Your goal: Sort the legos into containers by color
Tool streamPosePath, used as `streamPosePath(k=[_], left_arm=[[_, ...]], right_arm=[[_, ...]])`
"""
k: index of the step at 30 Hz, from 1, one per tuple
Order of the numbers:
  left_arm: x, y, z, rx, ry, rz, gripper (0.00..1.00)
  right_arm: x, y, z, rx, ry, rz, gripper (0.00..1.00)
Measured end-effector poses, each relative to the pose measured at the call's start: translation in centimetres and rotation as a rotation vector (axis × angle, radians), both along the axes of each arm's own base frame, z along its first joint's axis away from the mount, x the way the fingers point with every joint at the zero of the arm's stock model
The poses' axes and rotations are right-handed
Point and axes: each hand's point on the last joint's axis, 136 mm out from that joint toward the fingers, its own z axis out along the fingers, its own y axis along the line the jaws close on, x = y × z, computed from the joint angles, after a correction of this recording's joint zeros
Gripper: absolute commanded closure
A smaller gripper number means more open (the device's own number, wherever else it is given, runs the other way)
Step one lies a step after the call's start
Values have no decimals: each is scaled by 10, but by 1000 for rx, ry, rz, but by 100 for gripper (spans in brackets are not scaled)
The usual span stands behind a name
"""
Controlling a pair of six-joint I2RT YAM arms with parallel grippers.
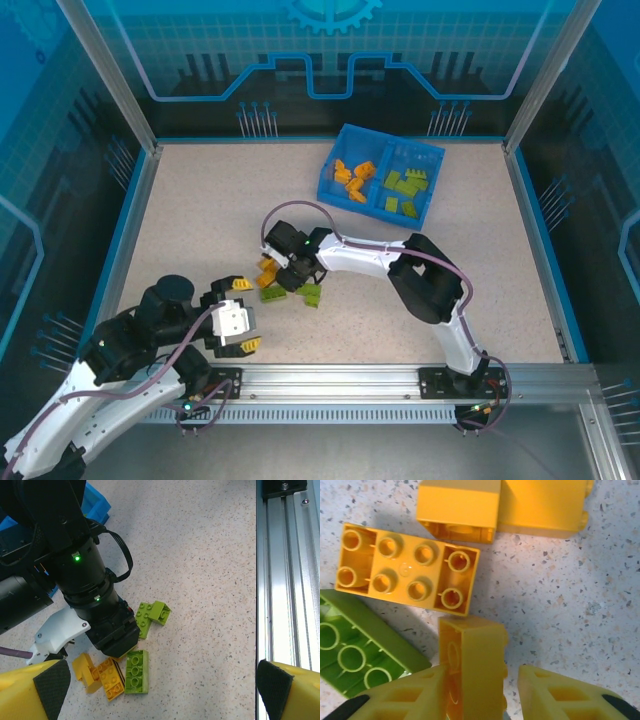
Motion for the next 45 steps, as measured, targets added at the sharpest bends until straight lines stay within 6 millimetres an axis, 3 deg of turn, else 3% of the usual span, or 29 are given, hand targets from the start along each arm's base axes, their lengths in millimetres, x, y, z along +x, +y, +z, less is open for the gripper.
streamPosePath(k=[5,10,13,15,19,22,26,28,32,35,36,41,45], left_arm=[[0,0,-2,1,4,-3,1],[0,-1,-6,4,4,-5,1],[2,-2,-4,-7,-8,-5,1],[3,-4,-2,-15,-17,-5,1],[13,-11,5,-72,-49,15,1],[28,-16,17,-162,-69,83,1],[50,-17,40,-312,-57,229,1],[60,-15,51,-378,-37,300,1],[79,-12,56,-454,64,451,1],[92,-8,56,-485,136,565,1],[97,-6,54,-490,166,613,1],[114,4,42,-496,280,812,1],[124,16,29,-477,360,961,1]], right_arm=[[3,-2,-3,-1,7,-16,78],[6,-7,4,19,5,-48,79],[12,-16,23,48,-15,-87,79],[21,-23,47,79,-54,-119,79],[51,-40,111,165,-187,-202,78],[84,-56,152,209,-297,-281,78],[143,-86,188,229,-414,-410,78],[179,-104,195,226,-454,-479,78],[243,-130,179,194,-474,-580,78],[273,-142,150,153,-453,-621,78],[281,-147,131,123,-427,-634,77],[291,-149,81,71,-329,-647,73],[281,-147,68,60,-267,-641,66]])
